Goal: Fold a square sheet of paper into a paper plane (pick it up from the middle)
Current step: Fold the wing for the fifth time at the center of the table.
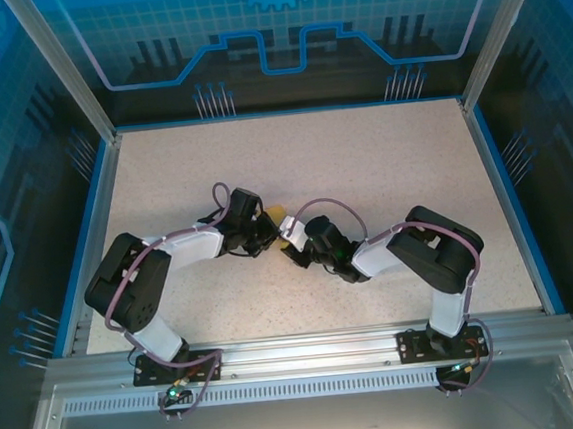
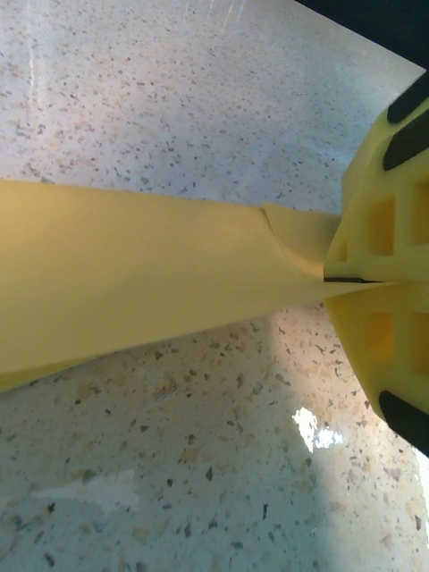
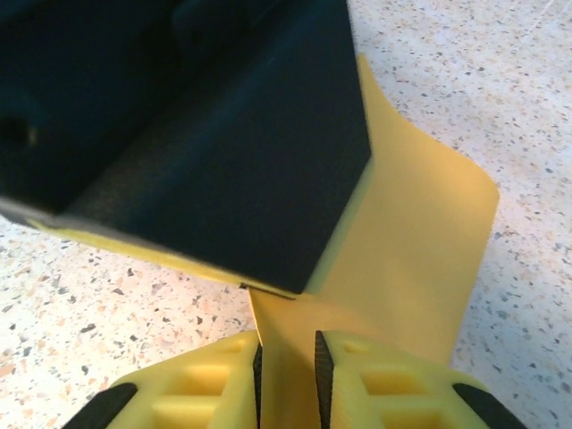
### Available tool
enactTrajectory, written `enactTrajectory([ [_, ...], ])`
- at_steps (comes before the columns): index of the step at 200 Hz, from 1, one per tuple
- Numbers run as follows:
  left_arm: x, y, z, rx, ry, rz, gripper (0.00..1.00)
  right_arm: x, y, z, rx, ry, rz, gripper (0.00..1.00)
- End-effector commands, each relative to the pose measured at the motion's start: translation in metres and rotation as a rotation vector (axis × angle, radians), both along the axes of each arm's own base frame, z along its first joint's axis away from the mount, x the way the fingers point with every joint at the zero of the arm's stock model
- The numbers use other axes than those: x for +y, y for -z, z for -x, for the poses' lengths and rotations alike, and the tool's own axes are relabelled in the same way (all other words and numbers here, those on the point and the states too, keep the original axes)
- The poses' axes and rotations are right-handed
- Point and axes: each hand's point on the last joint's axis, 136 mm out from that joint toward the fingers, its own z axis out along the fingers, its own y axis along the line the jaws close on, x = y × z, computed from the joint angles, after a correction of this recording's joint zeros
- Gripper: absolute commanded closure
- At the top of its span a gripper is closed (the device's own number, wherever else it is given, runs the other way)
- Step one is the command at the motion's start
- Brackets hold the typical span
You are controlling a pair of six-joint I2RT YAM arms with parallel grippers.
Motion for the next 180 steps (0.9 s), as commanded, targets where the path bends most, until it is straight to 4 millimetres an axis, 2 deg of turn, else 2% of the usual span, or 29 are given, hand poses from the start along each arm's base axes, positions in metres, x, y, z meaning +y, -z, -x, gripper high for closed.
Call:
enactTrajectory([
  [1, -0.005, -0.025, -0.007, -0.041, 0.011, 0.030, 0.96, 0.002, 0.004, -0.001, 0.026, -0.010, -0.016, 0.80],
  [23, -0.002, -0.026, -0.008, -0.043, 0.007, 0.031, 0.95, 0.002, 0.005, 0.000, 0.041, -0.015, -0.023, 0.84],
  [47, 0.005, -0.028, -0.008, -0.044, -0.007, 0.026, 0.86, 0.001, 0.002, -0.001, 0.063, -0.014, -0.050, 0.89],
  [90, 0.032, -0.036, -0.011, -0.068, -0.054, -0.003, 0.61, -0.004, -0.003, 0.001, 0.157, -0.014, -0.124, 0.95],
  [122, 0.054, -0.043, -0.012, -0.103, -0.095, -0.028, 0.47, -0.004, -0.002, 0.004, 0.257, -0.020, -0.174, 0.99],
  [148, 0.066, -0.048, -0.011, -0.147, -0.113, -0.043, 0.40, -0.006, -0.003, 0.002, 0.363, 0.000, -0.247, 1.00],
  [180, 0.067, -0.053, -0.010, -0.198, -0.098, -0.042, 0.36, -0.004, -0.007, -0.001, 0.497, 0.018, -0.336, 1.00],
])
